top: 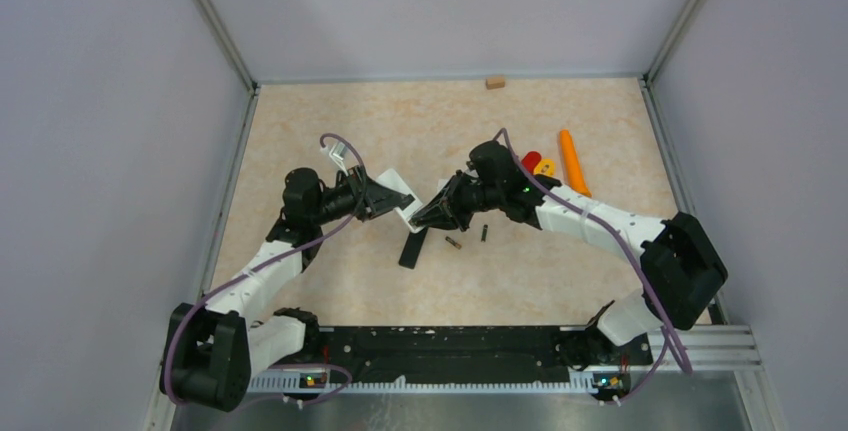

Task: Load the batteries into the remote control
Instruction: Load the battery into the remote control.

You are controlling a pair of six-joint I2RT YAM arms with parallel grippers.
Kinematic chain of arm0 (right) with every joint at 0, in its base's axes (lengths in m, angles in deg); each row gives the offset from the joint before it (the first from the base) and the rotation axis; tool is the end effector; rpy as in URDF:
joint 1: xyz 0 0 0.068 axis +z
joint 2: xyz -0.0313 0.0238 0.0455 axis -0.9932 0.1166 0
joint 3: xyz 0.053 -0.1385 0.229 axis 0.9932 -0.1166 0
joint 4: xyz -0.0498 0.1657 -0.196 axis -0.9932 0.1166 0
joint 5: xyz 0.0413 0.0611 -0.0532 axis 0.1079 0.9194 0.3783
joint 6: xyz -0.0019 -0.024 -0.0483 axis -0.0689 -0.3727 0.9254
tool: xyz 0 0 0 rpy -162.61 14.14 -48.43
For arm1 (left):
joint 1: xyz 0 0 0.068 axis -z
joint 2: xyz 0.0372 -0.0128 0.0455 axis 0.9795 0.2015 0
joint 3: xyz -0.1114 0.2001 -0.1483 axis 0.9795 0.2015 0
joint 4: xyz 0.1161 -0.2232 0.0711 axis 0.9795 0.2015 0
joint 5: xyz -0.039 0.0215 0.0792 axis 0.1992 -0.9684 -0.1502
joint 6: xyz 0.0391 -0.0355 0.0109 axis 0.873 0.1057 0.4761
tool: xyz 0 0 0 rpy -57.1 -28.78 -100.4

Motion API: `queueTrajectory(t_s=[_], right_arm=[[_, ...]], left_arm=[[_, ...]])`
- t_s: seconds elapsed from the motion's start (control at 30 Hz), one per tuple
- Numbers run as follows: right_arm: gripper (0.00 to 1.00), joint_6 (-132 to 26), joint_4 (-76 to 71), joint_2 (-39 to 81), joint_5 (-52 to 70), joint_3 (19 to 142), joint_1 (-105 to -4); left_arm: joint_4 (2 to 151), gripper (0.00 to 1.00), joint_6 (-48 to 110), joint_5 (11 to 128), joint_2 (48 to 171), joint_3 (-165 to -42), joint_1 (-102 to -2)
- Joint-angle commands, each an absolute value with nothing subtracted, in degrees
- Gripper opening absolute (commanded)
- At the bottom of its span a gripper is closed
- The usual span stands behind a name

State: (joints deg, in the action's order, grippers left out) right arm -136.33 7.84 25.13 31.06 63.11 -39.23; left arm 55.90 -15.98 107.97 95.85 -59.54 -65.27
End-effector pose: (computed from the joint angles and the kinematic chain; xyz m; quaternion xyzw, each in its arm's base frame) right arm 0.2229 0.2402 0.2557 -0.2343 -0.8429 -0.4823 0.0447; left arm 0.2166 -0.0771 0.2414 -0.0431 0.7501 -0.5914 0.2927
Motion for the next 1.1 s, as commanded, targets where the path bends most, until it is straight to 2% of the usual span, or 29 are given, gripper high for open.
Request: queueTrajectory(t_s=[0.0,0.17,0.43,1.07], right_arm=[[0.18,-134.66,8.49,26.20,29.27,65.30,-39.54],[0.18,-133.48,8.46,26.50,27.24,66.21,-39.51],[0.05,-134.82,6.42,25.42,27.09,66.39,-39.58],[0.05,-142.21,-1.42,21.70,32.78,63.26,-39.32]], left_arm=[[51.20,0.00,-16.30,109.99,95.70,-61.90,-65.46],[50.98,0.00,-16.64,110.25,95.95,-61.94,-65.46],[51.17,0.00,-15.74,108.99,96.80,-61.85,-65.46],[46.88,0.00,-15.94,110.61,102.31,-63.86,-66.07]])
